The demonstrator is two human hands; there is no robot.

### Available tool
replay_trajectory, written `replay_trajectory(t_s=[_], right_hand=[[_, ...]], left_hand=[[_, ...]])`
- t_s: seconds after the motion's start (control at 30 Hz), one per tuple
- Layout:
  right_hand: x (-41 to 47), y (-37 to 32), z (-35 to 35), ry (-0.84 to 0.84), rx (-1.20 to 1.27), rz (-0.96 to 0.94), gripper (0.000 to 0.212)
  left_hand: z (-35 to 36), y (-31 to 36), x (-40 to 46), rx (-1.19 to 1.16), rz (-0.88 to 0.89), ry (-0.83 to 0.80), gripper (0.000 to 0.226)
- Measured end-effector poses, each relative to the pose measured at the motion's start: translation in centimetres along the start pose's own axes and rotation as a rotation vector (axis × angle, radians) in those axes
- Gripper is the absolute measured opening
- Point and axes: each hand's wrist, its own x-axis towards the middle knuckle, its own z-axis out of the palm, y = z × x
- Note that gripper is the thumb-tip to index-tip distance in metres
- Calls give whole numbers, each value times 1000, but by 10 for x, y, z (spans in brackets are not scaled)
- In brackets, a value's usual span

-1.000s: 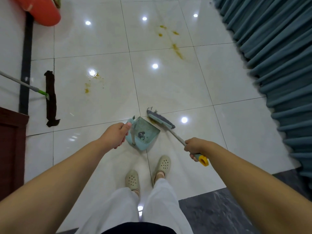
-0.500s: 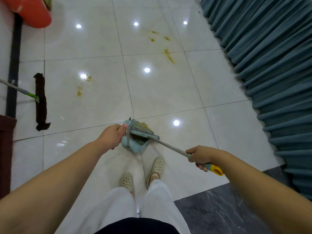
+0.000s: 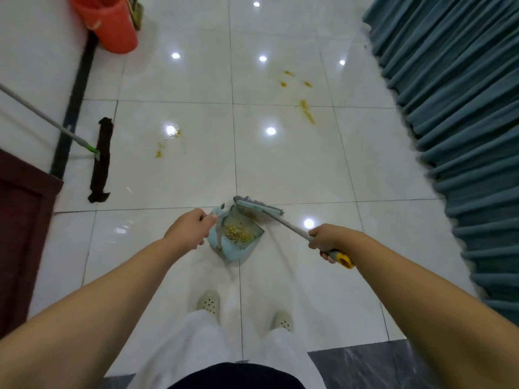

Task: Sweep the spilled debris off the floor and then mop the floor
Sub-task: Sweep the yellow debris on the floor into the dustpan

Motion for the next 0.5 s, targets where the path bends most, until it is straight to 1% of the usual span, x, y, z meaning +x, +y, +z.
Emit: replay_trajectory(t_s=[0.1,0.23,0.4,0.5], right_hand=[[23,-3,-4,-11,-57,-23,29],[47,19,0,-18,-175,-4,30],[56,78,-10,-24,-190,117,33],[51,119,-26,1,-238,92,30]], left_hand=[[17,-3,-13,8,-62,115,40],[44,-6,-34,34,-111,249,48],[80,3,-57,91,-136,318,52],[101,11,-69,117,-154,359,55]])
